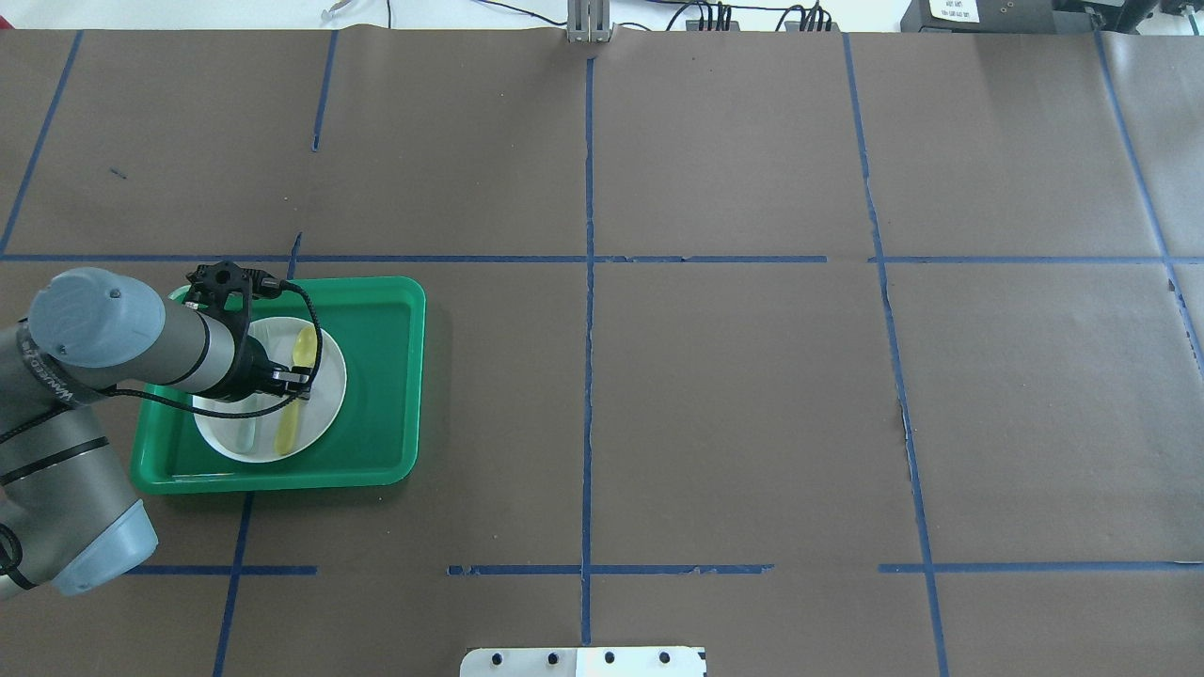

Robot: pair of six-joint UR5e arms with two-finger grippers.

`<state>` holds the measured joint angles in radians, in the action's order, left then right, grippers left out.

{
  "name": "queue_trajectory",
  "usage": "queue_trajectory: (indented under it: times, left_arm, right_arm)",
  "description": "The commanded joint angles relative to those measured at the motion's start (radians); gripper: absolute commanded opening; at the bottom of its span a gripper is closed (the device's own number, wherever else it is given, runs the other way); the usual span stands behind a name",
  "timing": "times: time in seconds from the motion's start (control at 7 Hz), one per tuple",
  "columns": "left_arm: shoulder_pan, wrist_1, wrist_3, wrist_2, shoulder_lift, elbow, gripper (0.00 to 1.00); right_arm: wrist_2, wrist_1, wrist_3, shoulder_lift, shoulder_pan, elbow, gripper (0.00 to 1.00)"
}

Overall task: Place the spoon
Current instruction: 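Carry the yellow spoon off the plate and lower it beside the plate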

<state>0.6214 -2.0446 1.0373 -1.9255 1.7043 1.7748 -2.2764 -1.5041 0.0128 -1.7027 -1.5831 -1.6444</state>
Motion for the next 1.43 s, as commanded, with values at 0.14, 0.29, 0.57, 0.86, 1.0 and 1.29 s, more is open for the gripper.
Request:
queue_trajectory:
  times: [0.14, 0.29, 0.57, 0.86, 1.0, 1.29]
  left_arm:
    - [0.014, 0.003, -0.003, -0.006, -0.011, 0.026, 0.0]
    - [0.02, 0.026, -0.005, -0.007, -0.015, 0.069, 0.0]
    - [0.04, 0.225, 0.051, -0.004, 0.096, 0.089, 0.0]
    - [0.011, 0.235, 0.156, -0.001, 0.223, -0.018, 0.0]
    - [-0.015, 0.233, 0.168, 0.0, 0.242, -0.049, 0.0]
    - [-0.017, 0.231, 0.162, 0.008, 0.233, -0.041, 0.75]
  right_arm:
    - [0.0, -0.001, 0.001, 0.0, 0.0, 0.0, 1.0]
    - [0.0, -0.001, 0.001, 0.0, 0.0, 0.0, 1.0]
    - [0.0, -0.001, 0.001, 0.0, 0.0, 0.0, 1.0]
    - [0.0, 0.001, 0.001, 0.0, 0.0, 0.0, 1.0]
    - [0.0, -0.001, 0.001, 0.0, 0.0, 0.0, 1.0]
    - [0.0, -0.001, 0.001, 0.0, 0.0, 0.0, 1.0]
